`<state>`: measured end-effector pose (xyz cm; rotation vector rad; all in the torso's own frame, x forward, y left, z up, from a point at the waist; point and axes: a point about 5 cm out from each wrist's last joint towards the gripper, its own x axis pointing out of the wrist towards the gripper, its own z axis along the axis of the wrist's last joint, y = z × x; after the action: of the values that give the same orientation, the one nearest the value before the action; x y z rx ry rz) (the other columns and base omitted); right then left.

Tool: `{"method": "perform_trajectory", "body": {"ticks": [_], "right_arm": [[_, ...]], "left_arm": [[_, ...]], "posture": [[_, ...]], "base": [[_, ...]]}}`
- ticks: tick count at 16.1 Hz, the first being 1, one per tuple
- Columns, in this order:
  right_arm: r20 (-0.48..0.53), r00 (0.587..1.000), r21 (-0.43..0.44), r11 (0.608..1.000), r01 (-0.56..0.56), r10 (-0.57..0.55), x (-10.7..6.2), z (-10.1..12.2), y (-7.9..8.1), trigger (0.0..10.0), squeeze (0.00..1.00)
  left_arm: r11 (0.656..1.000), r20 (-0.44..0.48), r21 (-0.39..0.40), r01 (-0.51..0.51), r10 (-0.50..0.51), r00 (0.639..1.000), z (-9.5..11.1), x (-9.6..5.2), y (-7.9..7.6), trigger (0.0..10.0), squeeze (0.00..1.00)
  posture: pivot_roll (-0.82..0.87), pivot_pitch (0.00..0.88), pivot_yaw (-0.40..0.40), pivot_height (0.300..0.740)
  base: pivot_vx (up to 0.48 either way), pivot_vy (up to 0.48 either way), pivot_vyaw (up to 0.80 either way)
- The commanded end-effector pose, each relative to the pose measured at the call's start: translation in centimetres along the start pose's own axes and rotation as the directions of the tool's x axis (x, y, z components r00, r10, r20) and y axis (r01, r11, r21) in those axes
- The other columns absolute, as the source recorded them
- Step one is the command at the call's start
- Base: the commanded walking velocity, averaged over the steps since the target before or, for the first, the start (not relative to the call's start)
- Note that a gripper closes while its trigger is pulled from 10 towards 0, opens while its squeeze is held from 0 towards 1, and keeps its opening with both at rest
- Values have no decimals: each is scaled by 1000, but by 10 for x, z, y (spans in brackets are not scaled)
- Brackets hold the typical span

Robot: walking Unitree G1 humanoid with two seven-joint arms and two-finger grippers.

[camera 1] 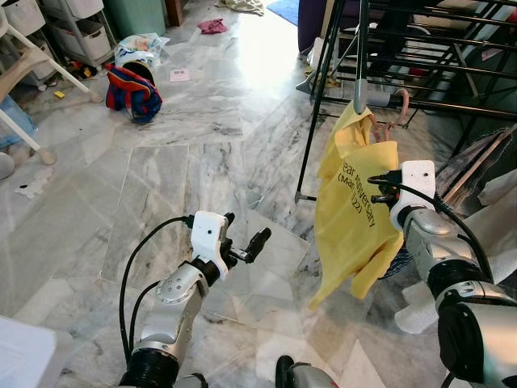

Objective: Hang hanger

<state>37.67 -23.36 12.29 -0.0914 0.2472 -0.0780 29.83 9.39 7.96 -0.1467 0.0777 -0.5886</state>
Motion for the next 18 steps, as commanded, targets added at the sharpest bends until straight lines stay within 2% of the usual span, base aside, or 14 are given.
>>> {"method": "perform_trajectory", "body": {"ticks": [1,4,7,10,13,14,15,17,18], "right_arm": [[81,997,19,1000,13,-15,0,12,-2,0,0],[213,977,36,999,26,-33,-7,21,-1,0,0],[288,954,68,995,70,-87,-20,16,-5,0,0],[327,935,67,990,125,-140,-46,-2,-6,0,0],[322,932,75,986,149,-165,-72,-19,-3,0,0],[286,945,71,987,146,-160,-88,-32,1,980,0],[273,948,79,986,145,-161,-94,-36,3,1451,0],[232,964,66,991,119,-131,-105,-49,12,10000,0],[207,971,58,992,109,-119,-110,-54,16,10000,0]], "left_arm": [[1000,-18,12,-3,3,1000,-2,1,0,10000,0],[1000,-17,15,-8,8,1000,-2,2,0,10000,0],[1000,-22,16,-6,6,1000,-4,3,-1,10000,0],[1000,-22,19,0,0,1000,-5,4,-3,10000,0],[1000,-21,20,-1,1,1000,-5,2,-4,10000,0],[999,-35,29,-32,33,999,-6,0,-2,10000,0],[998,-40,38,-46,47,998,-6,-1,0,10000,0],[996,-45,52,-76,78,996,-7,-7,4,10000,0],[993,-49,61,-102,105,993,-8,-10,7,10000,0]], "posture": [[4,175,-16,740],[-8,170,-14,740],[-30,164,-10,740],[-47,164,-6,740],[-64,168,-5,740],[-70,169,-7,740],[-76,171,-8,740],[-75,172,-11,740],[-75,177,-13,740]], "base": [[0,0,0],[0,0,0],[0,0,0],[0,0,0],[0,0,0],[0,0,0],[0,0,0],[0,0,0],[0,0,0]]}}
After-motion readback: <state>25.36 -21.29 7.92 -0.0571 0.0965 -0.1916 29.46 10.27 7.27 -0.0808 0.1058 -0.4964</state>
